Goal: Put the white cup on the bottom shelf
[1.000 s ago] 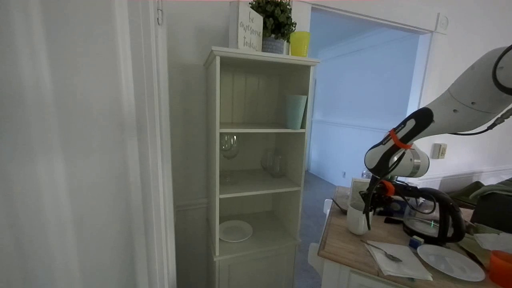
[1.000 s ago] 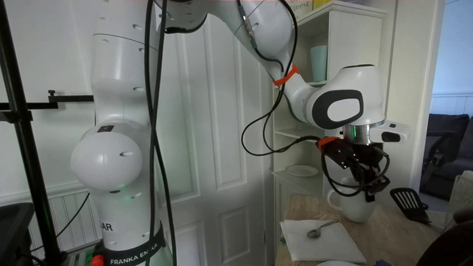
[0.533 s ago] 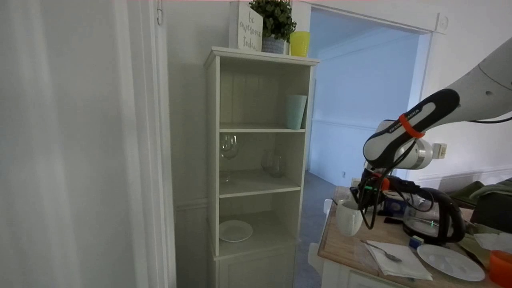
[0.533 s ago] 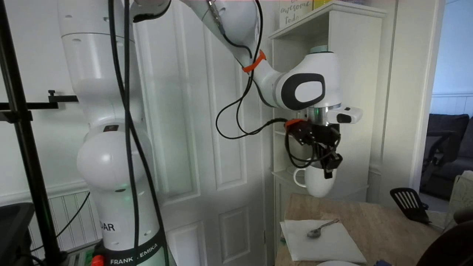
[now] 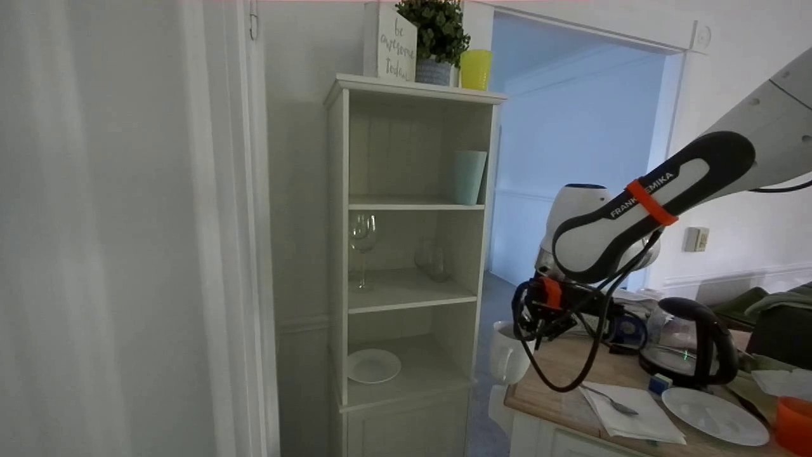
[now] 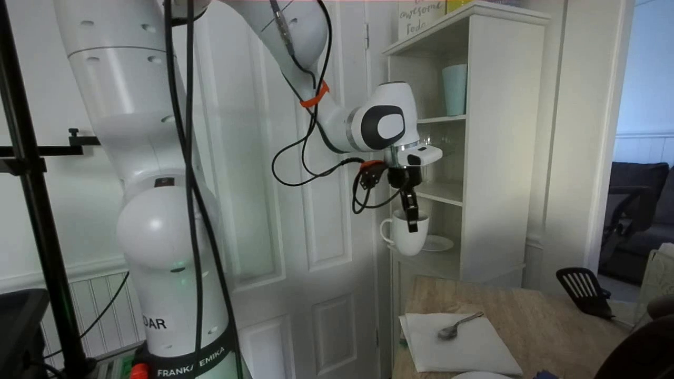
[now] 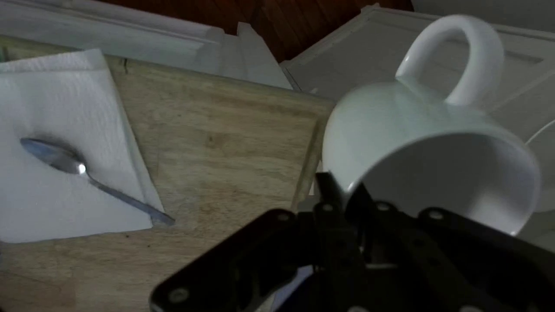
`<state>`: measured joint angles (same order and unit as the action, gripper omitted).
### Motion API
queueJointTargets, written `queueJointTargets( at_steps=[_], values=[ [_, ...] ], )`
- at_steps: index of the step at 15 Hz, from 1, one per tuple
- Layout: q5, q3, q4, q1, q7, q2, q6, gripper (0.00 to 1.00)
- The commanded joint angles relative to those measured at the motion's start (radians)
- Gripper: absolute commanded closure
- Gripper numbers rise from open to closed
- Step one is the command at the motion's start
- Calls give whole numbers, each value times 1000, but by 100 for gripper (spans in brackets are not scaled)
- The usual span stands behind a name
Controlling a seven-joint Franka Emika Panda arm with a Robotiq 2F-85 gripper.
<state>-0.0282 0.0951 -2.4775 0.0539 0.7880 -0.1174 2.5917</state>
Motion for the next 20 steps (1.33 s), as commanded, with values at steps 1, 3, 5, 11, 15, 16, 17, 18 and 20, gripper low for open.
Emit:
queueJointTargets(
  at_steps=[1, 3, 5, 11, 15, 16, 17, 18, 20],
  values=[
    [-124, 159, 19, 109, 273, 1, 27, 97],
    [-209, 249, 30, 175, 424, 6, 49, 97],
    [-306, 344, 41, 239, 572, 4, 42, 97],
    [-383, 218, 70, 3, 673, 84, -8, 90],
    [-384, 198, 90, -12, 673, 111, -10, 90],
    [-385, 196, 91, -11, 673, 111, -10, 90],
    [-385, 195, 92, -11, 673, 111, -10, 90],
    [-385, 195, 92, -11, 673, 111, -10, 90],
    [-386, 195, 92, -11, 673, 111, -10, 90]
  ],
)
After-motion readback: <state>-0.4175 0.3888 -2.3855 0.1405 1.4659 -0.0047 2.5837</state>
